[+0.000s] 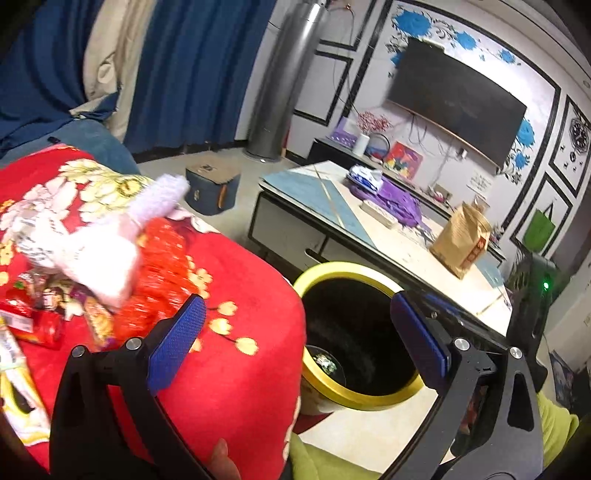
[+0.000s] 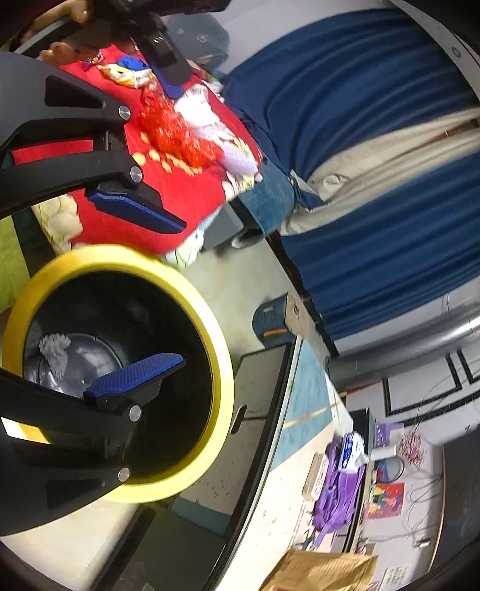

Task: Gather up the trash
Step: 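Move both open tools back over the trash on the bedspread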

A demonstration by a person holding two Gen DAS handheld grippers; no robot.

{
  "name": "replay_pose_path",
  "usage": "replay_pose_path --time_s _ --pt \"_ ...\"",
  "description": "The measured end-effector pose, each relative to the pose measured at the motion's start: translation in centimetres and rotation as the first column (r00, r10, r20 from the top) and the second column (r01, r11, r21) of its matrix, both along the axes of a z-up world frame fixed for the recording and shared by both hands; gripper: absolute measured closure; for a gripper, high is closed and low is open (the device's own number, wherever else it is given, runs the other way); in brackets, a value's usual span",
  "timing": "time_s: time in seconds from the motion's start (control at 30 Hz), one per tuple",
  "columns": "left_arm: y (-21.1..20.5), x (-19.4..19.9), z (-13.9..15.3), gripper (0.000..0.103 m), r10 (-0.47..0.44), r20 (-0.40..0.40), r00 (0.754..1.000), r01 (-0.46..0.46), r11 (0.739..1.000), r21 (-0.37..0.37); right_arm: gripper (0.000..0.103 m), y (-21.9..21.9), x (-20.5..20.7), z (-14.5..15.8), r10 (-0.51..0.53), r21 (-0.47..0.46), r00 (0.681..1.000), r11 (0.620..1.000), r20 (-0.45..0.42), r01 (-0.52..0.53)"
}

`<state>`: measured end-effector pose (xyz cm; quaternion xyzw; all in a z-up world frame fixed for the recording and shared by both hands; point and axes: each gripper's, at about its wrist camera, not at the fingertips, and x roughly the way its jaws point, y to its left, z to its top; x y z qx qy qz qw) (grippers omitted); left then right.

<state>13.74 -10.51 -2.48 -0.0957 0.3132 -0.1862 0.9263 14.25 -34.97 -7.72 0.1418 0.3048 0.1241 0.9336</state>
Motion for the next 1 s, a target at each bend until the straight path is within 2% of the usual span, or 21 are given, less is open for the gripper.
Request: replay_pose_path --time_s 0.3,0.53,0.73,1.0 --pt "4.2 -0.7 2.0 0.011 0.112 0.050 0.992 -0.110 0.994 -0.027 0.036 4.4 -1.0 1.9 0.094 -0.023 0.995 0.995 0.034 -0.094" --pt "7.7 -1.4 3.1 0.011 0.199 0.085 0.976 -0.196 0.980 -0.045 0.035 7.9 -1.5 2.7 0.166 -0.045 0.985 0.985 0.041 -0.164" --pt "10.7 -1.6 3.8 0.011 0.274 0.110 0.956 -0.271 0.962 -0.038 0.034 10.9 -1.6 3.2 0.221 -0.064 0.974 0.974 0.042 -0.218" --pt "15.0 -1.4 3.9 0.011 0.384 0.092 0.919 -0.382 0.923 -0.043 0.034 14.7 -1.0 3.5 0.287 -0.094 0.957 0.955 0.032 -0.283"
